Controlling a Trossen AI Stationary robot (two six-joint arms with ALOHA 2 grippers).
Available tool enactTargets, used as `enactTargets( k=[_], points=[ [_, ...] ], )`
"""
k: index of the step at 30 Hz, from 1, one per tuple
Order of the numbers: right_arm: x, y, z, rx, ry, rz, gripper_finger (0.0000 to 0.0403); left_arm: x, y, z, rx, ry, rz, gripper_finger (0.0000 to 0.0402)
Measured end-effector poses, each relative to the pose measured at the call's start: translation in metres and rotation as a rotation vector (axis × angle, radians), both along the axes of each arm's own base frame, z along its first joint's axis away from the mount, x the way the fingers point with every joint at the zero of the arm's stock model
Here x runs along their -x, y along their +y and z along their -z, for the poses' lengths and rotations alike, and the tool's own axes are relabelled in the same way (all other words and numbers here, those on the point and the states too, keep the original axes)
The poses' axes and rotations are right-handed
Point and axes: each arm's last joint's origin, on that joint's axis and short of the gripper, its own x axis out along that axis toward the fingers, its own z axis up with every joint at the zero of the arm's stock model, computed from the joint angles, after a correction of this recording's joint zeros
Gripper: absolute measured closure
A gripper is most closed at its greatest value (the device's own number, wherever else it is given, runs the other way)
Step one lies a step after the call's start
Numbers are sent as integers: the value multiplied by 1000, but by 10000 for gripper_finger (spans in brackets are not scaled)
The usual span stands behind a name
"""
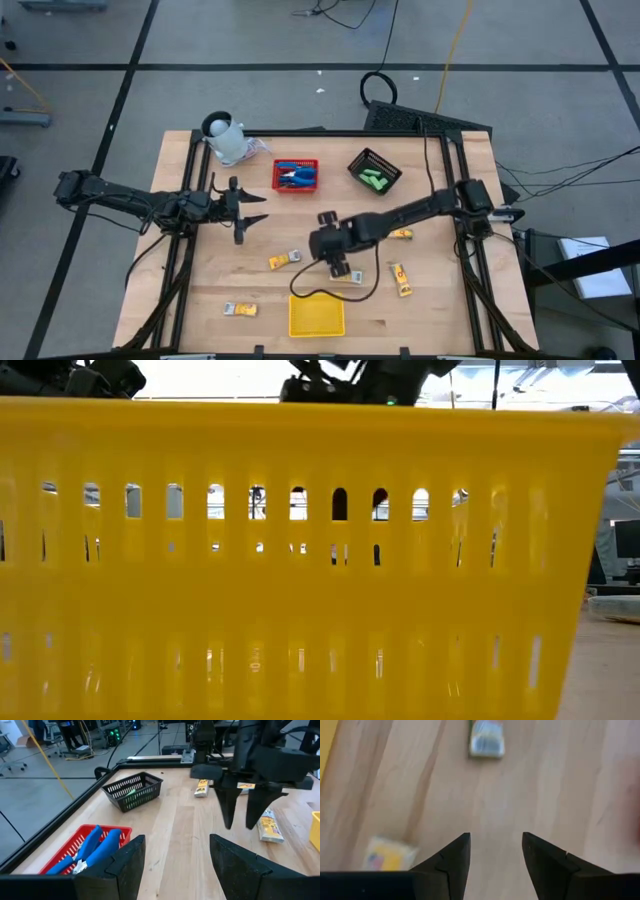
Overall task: Pick & Place School Supplies
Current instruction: Put the yellow crayon box into the yellow bin
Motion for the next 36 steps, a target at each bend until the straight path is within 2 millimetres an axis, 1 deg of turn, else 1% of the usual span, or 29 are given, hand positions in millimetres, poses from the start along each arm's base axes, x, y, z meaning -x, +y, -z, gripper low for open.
enactTargets(
  k=[5, 8, 12, 15, 18, 20, 22, 25, 29, 31, 34, 36],
  points=[
    [15, 13, -2, -18, 89, 49, 217, 0, 0, 0, -7, 1, 2, 176],
    [20, 13, 1, 15, 138, 86, 211, 0, 0, 0, -7, -1, 2, 176],
    [25, 1, 2, 82, 188, 174, 211, 0, 0, 0, -7, -2, 2, 176],
    [26, -10, 11, 82, 195, 200, 210, 0, 0, 0, -6, -3, 2, 176],
    [30, -16, 12, 40, 86, 157, 210, 0, 0, 0, -7, -3, 2, 176],
    [29, -20, 6, -38, -85, 114, 210, 0, 0, 0, -7, -3, 2, 176],
    [36, -27, -1, -91, -259, 77, 210, 0, 0, 0, -7, -4, 2, 176],
    [55, -43, -9, -138, -538, 64, 211, 0, 0, 0, -7, -3, 2, 176],
    [97, -64, -11, -203, -858, 101, 211, 0, 0, 0, -6, -3, 2, 176],
    [123, -70, -2, -208, -894, 123, 211, 0, 0, -1, -5, -13, 1, 176],
    [157, -76, 11, -201, -867, 171, 211, 0, 0, -2, -4, -17, 2, 176],
    [176, -76, 15, -214, -842, 197, 211, -1, 0, -2, -3, -23, 2, 176]
  ],
)
